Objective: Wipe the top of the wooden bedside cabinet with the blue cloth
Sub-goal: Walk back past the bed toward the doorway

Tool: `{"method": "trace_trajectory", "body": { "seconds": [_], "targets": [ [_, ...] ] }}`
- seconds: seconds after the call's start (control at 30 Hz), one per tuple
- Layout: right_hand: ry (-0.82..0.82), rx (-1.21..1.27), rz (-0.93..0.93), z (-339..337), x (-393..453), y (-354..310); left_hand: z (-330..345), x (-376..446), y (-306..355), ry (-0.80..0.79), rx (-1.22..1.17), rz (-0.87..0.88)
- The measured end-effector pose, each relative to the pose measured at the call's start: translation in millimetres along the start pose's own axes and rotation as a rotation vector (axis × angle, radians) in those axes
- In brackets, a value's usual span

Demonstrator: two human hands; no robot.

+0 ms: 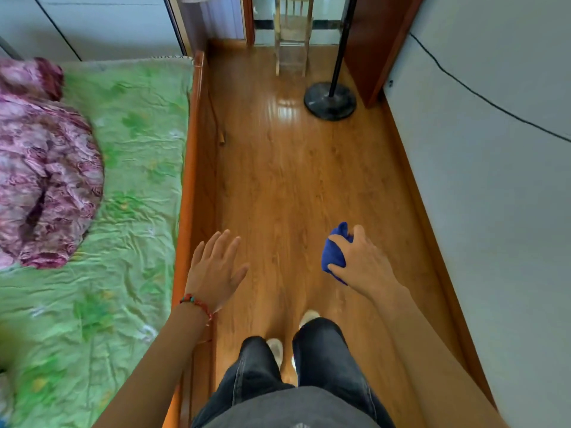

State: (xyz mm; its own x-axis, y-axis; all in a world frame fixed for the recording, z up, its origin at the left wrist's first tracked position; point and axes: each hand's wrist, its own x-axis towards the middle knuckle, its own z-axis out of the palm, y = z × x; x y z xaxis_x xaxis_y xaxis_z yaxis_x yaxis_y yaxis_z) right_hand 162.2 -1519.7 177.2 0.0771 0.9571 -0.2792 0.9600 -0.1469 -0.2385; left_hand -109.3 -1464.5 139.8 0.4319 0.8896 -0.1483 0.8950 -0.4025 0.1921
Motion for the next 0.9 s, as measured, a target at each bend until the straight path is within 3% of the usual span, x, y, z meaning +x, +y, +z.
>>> {"method": "trace_trajectory", "body": {
  "seconds": [0.6, 0.9],
  "targets": [
    [-0.049, -0.036, -0.105, -123.1, 344.0, 99.6, -48.8, 337.2, 17.7, 0.005, 0.0, -0.157],
    [-0.035, -0.04, -0.123, -156.4, 527.7, 93.4, -70.7, 509.5, -39.1, 0.013, 0.011, -0.177]
  ]
}}
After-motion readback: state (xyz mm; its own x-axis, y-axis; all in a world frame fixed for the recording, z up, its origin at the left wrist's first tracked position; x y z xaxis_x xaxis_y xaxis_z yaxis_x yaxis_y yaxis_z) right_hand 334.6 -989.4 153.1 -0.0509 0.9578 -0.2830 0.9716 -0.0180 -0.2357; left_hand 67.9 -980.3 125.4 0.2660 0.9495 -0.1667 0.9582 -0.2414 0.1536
